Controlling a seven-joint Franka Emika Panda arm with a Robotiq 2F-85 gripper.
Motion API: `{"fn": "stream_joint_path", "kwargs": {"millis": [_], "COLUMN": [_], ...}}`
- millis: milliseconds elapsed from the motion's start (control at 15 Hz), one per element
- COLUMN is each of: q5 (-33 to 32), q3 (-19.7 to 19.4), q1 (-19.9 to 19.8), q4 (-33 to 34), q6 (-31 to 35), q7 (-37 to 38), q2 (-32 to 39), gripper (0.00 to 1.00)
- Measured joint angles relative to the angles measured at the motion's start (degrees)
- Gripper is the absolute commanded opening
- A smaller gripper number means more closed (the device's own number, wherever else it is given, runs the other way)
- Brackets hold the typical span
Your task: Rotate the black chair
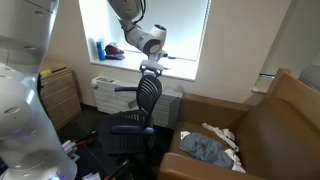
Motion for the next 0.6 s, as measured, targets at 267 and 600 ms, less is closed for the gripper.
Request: {"fn": "stream_joint_path", "kwargs": {"millis": [267,600], "q5": [-9.84,-16.5], "q3": [-7.36,-12.58], "q1": [4.68,7.29], "q4": [0.01,0.0], "q6": [4.07,13.23], "q7": [-0.67,0.2], "q2": [0.0,0.99], "gripper": [1.0,1.0]}}
